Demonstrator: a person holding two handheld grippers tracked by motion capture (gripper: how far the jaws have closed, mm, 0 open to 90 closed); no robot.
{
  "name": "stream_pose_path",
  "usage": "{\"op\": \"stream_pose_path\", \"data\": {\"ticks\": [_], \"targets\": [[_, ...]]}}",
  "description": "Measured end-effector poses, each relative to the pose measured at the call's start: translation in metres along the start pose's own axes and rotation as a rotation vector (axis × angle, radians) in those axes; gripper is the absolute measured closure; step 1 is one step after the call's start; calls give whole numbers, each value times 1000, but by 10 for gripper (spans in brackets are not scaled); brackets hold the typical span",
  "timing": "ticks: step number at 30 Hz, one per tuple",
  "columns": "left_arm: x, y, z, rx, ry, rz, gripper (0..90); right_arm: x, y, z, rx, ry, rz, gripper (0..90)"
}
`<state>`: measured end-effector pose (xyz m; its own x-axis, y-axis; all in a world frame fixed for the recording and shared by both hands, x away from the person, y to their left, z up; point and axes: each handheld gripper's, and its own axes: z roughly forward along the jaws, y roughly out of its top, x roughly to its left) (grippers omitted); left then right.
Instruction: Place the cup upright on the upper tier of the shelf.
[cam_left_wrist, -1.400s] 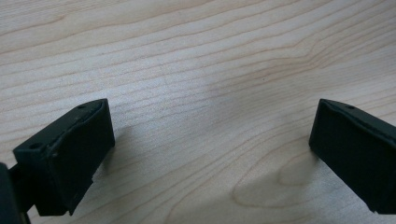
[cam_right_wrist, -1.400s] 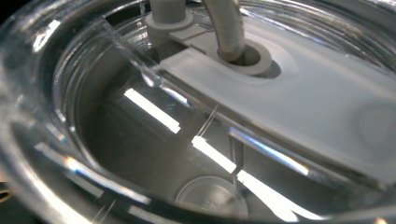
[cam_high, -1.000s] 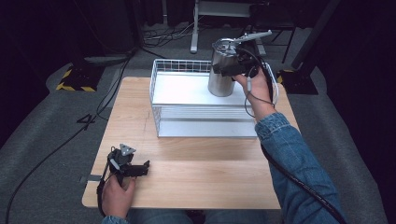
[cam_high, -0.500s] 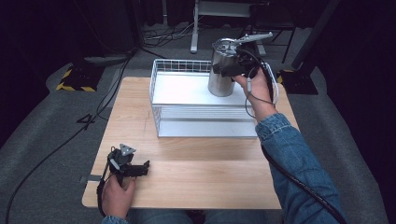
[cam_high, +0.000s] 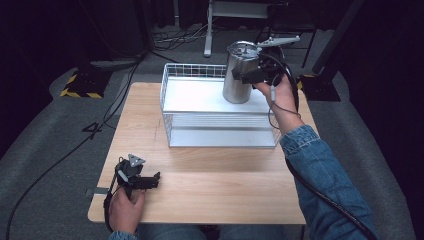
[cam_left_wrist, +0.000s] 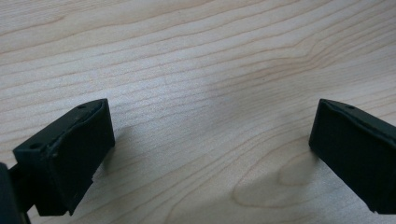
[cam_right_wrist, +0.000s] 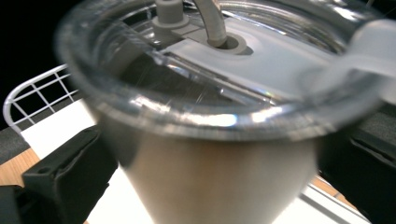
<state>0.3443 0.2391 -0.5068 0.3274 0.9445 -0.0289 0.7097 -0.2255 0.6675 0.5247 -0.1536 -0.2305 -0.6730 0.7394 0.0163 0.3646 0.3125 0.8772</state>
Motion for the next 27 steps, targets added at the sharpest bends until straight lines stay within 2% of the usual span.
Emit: {"op": "stream_pose_path", "data": {"ticks": [15,27], "targets": [[0,0,0,0,-1,0,5,3,-14,-45,-51,21,-42,0],[0,0,0,0,-1,0,6,6,-36,-82,-53,39,-72,0]]}}
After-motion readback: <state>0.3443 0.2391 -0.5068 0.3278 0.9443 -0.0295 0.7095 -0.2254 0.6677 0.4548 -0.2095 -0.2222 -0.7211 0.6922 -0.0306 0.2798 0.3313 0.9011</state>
